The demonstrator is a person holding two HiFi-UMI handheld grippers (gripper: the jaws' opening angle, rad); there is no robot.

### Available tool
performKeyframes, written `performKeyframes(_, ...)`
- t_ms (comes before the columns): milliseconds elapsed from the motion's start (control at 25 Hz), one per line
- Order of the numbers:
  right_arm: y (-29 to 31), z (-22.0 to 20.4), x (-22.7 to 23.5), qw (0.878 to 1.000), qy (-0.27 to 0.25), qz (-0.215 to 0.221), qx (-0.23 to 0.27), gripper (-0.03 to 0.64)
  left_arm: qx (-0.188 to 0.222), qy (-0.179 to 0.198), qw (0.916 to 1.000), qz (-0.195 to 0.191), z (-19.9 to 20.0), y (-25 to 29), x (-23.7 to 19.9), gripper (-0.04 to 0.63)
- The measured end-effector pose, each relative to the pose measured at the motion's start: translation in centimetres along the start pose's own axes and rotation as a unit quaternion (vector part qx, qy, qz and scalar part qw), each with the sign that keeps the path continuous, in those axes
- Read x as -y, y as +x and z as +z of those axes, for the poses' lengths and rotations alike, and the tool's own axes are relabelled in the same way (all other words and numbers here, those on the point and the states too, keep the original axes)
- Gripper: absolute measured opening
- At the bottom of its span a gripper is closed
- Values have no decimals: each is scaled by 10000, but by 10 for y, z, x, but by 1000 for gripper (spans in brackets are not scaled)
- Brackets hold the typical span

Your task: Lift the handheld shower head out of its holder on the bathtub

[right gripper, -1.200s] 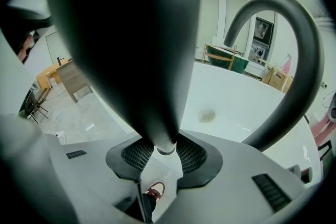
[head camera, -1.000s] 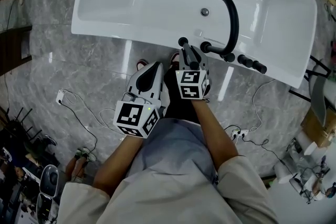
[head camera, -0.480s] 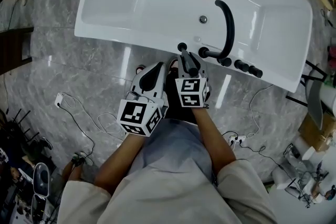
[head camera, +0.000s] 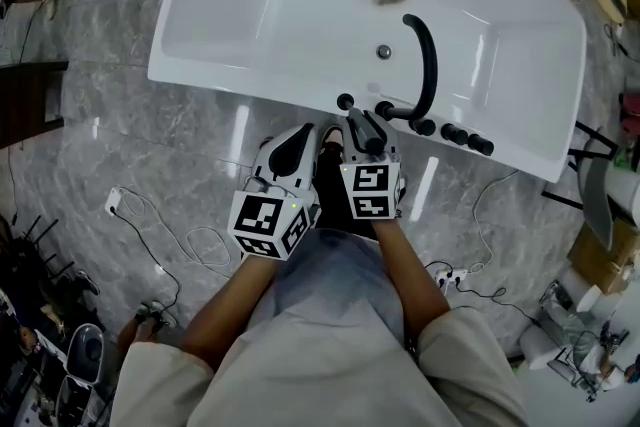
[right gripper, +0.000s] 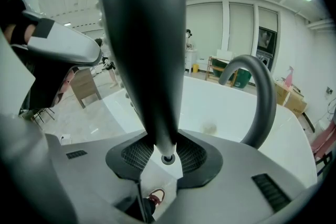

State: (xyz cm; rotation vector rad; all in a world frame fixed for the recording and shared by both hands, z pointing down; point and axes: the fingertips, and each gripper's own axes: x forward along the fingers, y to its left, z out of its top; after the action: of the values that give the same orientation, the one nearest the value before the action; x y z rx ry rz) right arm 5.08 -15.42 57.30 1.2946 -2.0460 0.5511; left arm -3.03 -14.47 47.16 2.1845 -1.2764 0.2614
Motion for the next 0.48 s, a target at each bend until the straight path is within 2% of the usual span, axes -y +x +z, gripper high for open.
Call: performKeyframes(480,-31,21,-8,9993,-292,125,185,144,56,99,9998,-131,13,-1,7,5)
